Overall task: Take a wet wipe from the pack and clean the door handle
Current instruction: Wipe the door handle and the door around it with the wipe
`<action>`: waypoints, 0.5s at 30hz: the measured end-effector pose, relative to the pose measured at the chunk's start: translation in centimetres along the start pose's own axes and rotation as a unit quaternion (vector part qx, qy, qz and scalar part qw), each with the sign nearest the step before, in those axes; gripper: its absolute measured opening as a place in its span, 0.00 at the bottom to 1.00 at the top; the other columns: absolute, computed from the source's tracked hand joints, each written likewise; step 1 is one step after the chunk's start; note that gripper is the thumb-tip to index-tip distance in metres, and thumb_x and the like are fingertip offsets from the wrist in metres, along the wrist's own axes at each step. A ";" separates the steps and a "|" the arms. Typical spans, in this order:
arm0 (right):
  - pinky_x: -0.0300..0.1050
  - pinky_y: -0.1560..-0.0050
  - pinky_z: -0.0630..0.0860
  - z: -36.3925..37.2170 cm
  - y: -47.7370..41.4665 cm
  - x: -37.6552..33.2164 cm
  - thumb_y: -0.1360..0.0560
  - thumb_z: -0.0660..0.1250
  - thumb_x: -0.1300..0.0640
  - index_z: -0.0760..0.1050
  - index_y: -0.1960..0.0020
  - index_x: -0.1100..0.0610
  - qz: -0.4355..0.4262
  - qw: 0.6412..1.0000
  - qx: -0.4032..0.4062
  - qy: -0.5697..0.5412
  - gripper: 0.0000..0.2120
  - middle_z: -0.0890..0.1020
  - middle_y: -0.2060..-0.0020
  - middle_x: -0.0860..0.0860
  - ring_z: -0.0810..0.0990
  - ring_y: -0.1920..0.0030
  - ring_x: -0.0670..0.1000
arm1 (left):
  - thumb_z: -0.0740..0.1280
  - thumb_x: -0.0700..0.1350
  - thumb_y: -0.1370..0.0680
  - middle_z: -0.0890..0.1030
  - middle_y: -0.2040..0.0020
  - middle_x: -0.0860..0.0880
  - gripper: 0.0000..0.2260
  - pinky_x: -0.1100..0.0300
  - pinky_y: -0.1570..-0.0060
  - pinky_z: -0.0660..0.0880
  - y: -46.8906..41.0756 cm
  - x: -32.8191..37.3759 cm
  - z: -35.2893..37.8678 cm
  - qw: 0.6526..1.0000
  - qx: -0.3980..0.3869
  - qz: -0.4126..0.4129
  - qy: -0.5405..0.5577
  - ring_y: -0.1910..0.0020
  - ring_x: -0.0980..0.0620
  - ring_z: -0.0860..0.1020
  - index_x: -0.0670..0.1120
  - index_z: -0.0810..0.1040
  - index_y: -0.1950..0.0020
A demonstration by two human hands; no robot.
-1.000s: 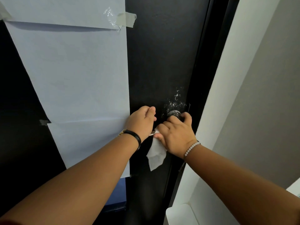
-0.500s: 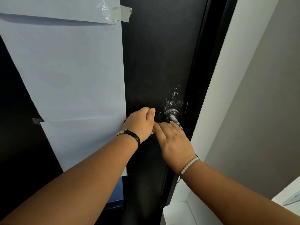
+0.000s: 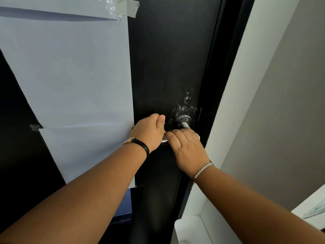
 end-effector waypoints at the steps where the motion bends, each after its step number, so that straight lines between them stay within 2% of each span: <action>1: 0.51 0.43 0.71 0.2 0.2 0.1 0.29 0.56 0.63 0.71 0.42 0.59 0.002 1.000 0.026 -0.017 0.17 0.82 0.53 0.55 0.79 0.52 0.56 | 0.49 0.54 0.19 0.82 0.55 0.50 0.19 0.46 0.48 0.77 0.0 0.0 0.0 1.000 0.001 0.000 -0.001 0.54 0.48 0.79 0.47 0.77 0.47; 3: 0.52 0.41 0.72 0.3 0.4 0.2 0.28 0.59 0.64 0.72 0.40 0.59 -0.011 0.997 0.066 -0.039 0.17 0.82 0.51 0.55 0.79 0.49 0.56 | 0.49 0.54 0.19 0.82 0.54 0.49 0.19 0.46 0.48 0.77 0.0 0.1 -0.1 1.000 0.002 0.002 -0.006 0.54 0.48 0.79 0.47 0.77 0.46; 6: 0.51 0.40 0.71 0.2 0.7 0.7 0.23 0.57 0.63 0.72 0.37 0.61 -0.055 0.991 0.102 -0.067 0.15 0.82 0.48 0.57 0.78 0.47 0.55 | 0.50 0.54 0.19 0.82 0.51 0.48 0.19 0.46 0.48 0.77 0.0 0.0 -0.1 1.000 0.003 0.004 -0.010 0.51 0.47 0.79 0.47 0.77 0.44; 9: 0.51 0.41 0.74 -0.2 0.7 1.8 0.24 0.61 0.63 0.73 0.39 0.61 -0.075 0.986 0.113 -0.100 0.14 0.83 0.49 0.57 0.79 0.47 0.55 | 0.49 0.54 0.19 0.82 0.51 0.48 0.19 0.46 0.49 0.77 -0.1 -0.2 0.0 1.000 0.005 0.005 -0.012 0.52 0.47 0.79 0.47 0.77 0.45; 12: 0.52 0.40 0.73 -0.6 0.4 2.3 0.23 0.58 0.59 0.74 0.40 0.61 -0.037 0.987 0.082 -0.133 0.14 0.83 0.49 0.57 0.79 0.48 0.55 | 0.49 0.55 0.19 0.83 0.53 0.49 0.19 0.46 0.49 0.77 -0.2 -0.2 0.1 1.000 0.008 0.004 -0.017 0.53 0.48 0.79 0.47 0.76 0.46; 15: 0.52 0.31 0.63 -0.5 0.6 1.6 0.25 0.57 0.57 0.72 0.38 0.59 0.040 0.993 0.035 -0.103 0.17 0.80 0.42 0.56 0.76 0.40 0.56 | 0.49 0.54 0.19 0.83 0.53 0.49 0.19 0.46 0.49 0.77 -0.2 -0.2 0.2 1.000 0.004 0.001 -0.021 0.54 0.48 0.79 0.48 0.77 0.46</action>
Point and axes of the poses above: each hand's wrist, its own y-axis away from the middle knuckle, its own z-axis out of the palm, x = y × z, the point moved 5 cm from there along -y, towards the middle knuckle
